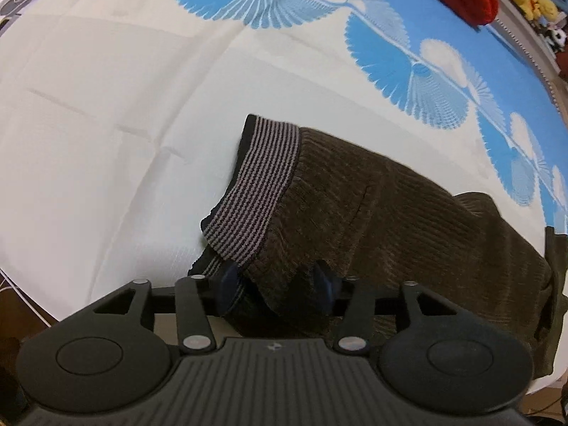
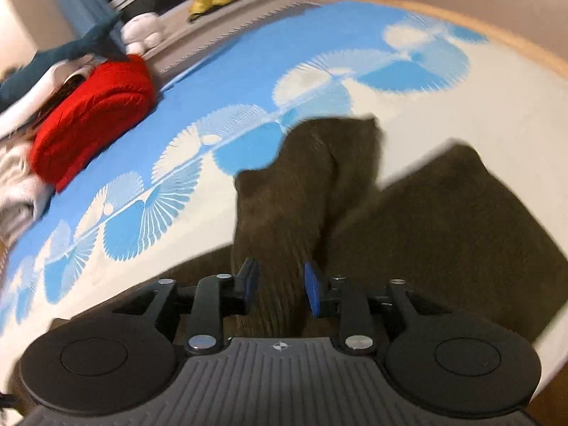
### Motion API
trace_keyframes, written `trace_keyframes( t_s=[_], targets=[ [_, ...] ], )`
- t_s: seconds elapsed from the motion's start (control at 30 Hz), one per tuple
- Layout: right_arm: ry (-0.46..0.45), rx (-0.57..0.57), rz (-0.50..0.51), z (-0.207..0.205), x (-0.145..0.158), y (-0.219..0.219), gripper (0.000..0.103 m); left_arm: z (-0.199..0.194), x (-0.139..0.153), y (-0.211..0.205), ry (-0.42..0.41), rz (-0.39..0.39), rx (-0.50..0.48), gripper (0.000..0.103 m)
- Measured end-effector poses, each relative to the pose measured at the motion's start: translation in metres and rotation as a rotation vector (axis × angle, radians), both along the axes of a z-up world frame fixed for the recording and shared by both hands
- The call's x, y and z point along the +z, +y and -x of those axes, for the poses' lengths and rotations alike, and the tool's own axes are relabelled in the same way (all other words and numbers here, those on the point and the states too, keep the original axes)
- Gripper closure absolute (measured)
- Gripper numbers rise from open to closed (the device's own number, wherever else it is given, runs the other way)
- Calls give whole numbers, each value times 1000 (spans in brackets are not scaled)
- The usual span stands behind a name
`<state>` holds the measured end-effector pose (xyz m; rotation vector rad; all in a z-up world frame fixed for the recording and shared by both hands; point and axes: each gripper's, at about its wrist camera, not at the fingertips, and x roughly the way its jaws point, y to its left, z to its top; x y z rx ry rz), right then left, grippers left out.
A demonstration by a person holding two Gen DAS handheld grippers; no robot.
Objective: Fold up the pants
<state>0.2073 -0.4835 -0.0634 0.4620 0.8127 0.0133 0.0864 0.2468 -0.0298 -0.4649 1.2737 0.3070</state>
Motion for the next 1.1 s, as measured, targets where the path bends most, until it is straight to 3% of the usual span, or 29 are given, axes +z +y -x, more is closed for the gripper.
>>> trace_keyframes(
  t_s=[0.17, 0.43, 0.47, 0.53, 0.6, 0.63, 0.7, 0.8, 0.87, 0.97, 1.1],
  targets=[
    [-28, 132, 218, -48, -8, 48, 57, -9, -16, 8, 53, -1, 27, 45],
    [48, 334, 492, -93, -43, 112, 57, -22, -27, 7, 88, -12, 23, 45],
    [57, 342, 529, -94, -45, 116, 61, -24, -28, 6, 91, -18, 19, 45],
    [71, 317, 557, -94, -45, 112, 80, -26, -29, 4, 98, -33, 13, 49],
    [59, 243, 491, -93, -34, 96, 95, -27, -29, 3, 97, -57, 12, 61],
    [36, 181, 461, -90, -25, 84, 96, -26, -27, 3, 90, -64, 19, 71],
    [-30, 42, 406, -79, -3, 58, 96, -24, -18, 3, 54, -74, 35, 79],
    [-154, -202, 230, -37, 34, 1, 97, -16, 6, -2, -55, -98, 50, 83],
    [-182, -339, 150, -2, 45, -31, 98, -7, 20, -6, -121, -81, 48, 84],
    [-97, -417, 60, 38, 36, -67, 102, 0, 20, -8, -115, -71, 23, 84],
    [194, -344, -46, 54, -13, -98, 103, 1, 2, -2, -38, -25, 1, 82]
  ],
)
